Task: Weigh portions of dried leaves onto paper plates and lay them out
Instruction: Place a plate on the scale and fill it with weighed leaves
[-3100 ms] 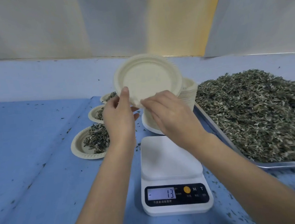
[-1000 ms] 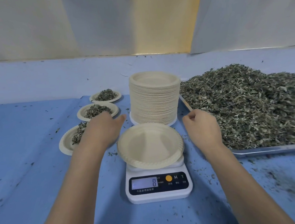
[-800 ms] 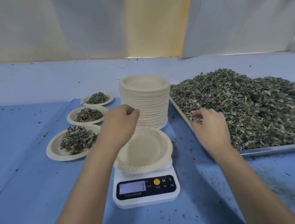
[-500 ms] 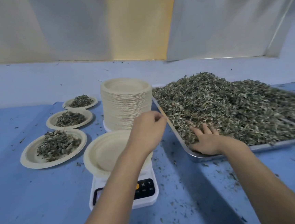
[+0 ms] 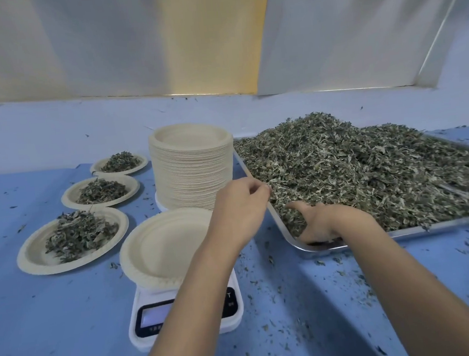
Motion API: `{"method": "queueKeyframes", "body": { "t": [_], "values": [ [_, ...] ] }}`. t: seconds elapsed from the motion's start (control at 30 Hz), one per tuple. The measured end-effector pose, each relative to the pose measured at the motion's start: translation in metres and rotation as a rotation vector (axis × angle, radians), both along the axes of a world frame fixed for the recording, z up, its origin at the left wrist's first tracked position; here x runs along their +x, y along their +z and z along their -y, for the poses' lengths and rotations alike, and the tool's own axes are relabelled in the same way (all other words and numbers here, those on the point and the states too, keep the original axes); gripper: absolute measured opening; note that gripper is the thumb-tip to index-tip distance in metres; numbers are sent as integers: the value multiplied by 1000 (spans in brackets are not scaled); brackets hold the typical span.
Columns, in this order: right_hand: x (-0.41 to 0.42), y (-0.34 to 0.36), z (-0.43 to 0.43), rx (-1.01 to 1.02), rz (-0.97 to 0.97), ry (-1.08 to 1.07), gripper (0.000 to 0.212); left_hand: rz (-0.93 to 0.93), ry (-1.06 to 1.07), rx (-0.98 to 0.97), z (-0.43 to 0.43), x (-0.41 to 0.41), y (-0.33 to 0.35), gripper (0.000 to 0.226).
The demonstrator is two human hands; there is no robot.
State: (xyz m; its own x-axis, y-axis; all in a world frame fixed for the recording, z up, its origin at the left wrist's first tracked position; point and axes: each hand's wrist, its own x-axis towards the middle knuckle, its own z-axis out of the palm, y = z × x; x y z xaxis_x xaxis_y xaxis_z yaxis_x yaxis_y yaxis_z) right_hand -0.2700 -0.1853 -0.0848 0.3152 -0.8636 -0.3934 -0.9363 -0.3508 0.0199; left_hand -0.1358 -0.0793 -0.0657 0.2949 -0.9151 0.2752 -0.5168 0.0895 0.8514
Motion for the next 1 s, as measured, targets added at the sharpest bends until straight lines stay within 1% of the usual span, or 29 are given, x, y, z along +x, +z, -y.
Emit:
{"method": "queueKeyframes", "body": {
  "t": [0.1, 0.27, 0.4, 0.57, 0.63, 0.7, 0.8, 0.9, 0.93, 1.0],
  "values": [
    [8, -7, 4, -30, 81, -26, 85, -4, -3, 7, -1, 1, 0, 21],
    [11, -7, 15, -44, 55, 84, 87, -17, 2, 34, 0, 1, -2, 25],
    [12, -17, 23, -104, 45, 124, 70, -5, -3, 38, 4, 1, -7, 26],
    [9, -34, 25, -221, 153, 169, 57, -18, 26, 50, 10, -1, -13, 26],
    [8, -36, 26, -234, 207, 166, 51, -80, 44, 61, 13, -3, -17, 29],
    [4, -36, 27, -236, 299, 139, 46, -196, 52, 80, 15, -5, -20, 30],
    [-5, -32, 26, -219, 499, 45, 39, -360, 54, 99, 18, -4, -23, 26],
    [-14, -25, 27, -145, 771, -65, 12, -492, 55, 108, 19, 0, -22, 23],
    [-16, -22, 27, -117, 858, -88, 8, -537, 59, 106, 18, 2, -21, 22],
    [-16, -15, 25, -66, 1002, -128, 9, -605, 73, 91, 17, 5, -19, 20]
  ]
}}
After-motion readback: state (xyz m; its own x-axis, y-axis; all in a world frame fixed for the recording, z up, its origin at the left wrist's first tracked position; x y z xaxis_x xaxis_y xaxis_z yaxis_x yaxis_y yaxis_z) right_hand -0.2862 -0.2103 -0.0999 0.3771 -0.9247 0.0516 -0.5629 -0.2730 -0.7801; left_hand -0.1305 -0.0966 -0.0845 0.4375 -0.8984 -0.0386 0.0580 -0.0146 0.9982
